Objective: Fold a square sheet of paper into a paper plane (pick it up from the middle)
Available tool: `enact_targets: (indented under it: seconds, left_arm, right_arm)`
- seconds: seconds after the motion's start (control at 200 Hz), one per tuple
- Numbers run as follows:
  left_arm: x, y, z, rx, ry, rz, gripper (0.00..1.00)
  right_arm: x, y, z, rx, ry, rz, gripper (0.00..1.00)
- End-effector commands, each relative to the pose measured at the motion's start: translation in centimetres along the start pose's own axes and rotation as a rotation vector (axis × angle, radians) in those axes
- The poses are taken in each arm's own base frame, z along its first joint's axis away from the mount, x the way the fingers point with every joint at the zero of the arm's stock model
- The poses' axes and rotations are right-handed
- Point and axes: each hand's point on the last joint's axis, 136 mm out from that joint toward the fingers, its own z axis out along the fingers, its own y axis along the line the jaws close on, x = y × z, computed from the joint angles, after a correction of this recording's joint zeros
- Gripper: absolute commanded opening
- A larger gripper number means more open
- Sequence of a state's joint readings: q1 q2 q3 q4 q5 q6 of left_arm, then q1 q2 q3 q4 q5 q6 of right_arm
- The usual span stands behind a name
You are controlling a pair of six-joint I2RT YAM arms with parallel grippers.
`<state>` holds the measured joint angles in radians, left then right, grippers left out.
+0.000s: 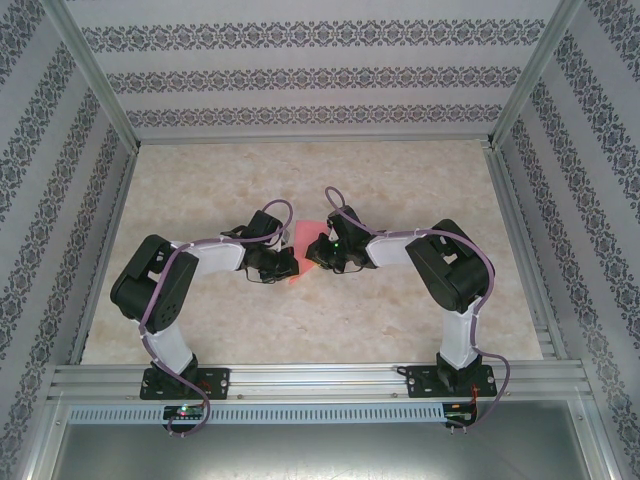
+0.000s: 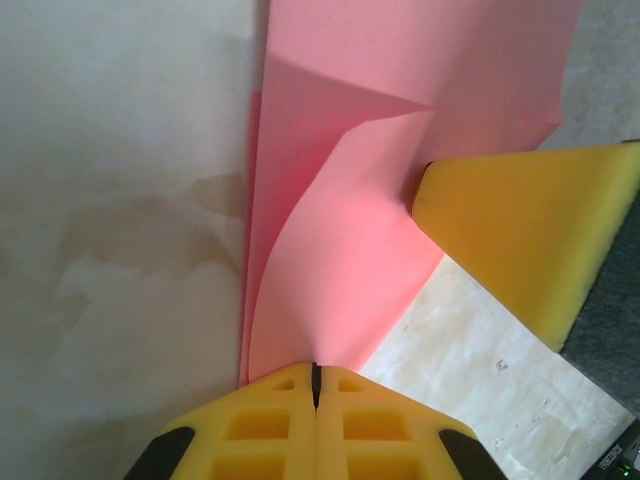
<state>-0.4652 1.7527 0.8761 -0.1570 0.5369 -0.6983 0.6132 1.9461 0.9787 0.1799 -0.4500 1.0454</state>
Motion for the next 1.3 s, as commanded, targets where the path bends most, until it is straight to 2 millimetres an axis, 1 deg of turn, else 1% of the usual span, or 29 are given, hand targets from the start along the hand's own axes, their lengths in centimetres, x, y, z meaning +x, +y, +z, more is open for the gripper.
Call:
enact_targets:
  seconds: [0.0,0.095,0.255,0.305,0.355,0.42,0.55,0.674,1.024,1.294]
  left_arm:
    - [3.2,3.2,-0.1,-0.127,0.088,-0.019,0.05]
    - [2.6,2.2,-0.5,-0.097,0.069,0.000,0.05]
    - [0.9,-1.8,-1.6,0.046,0.015,0.051,0.06]
    - [0.8,-2.5,-1.8,0.071,0.011,0.055,0.06]
    - [0.8,-2.7,-1.7,0.081,0.015,0.055,0.06]
    - [1.2,-2.4,-1.4,0.078,0.032,0.047,0.06]
    - [2.1,-1.2,-0.5,0.044,0.074,0.019,0.06]
    - [2.7,-0.3,-0.1,0.011,0.095,-0.001,0.06]
    - [2.8,2.0,-0.1,-0.099,0.084,-0.011,0.06]
    - [2.8,2.7,-0.4,-0.124,0.073,-0.016,0.06]
  right_arm:
    - [1.4,-5.1,0.7,0.169,0.012,0.058,0.14]
    - [1.5,-5.1,0.7,0.168,0.013,0.059,0.14]
    - [1.5,-5.1,0.8,0.169,0.014,0.060,0.14]
    - [1.5,-5.2,0.8,0.169,0.013,0.060,0.14]
    - [1.5,-5.2,0.8,0.170,0.014,0.062,0.14]
    - [1.5,-5.2,0.8,0.169,0.015,0.062,0.14]
    - [1.6,-5.3,0.9,0.171,0.021,0.062,0.14]
    - [1.6,-5.3,1.0,0.175,0.022,0.062,0.14]
    - [1.7,-5.5,1.0,0.182,0.025,0.064,0.14]
    - [1.8,-5.9,1.0,0.192,0.027,0.064,0.14]
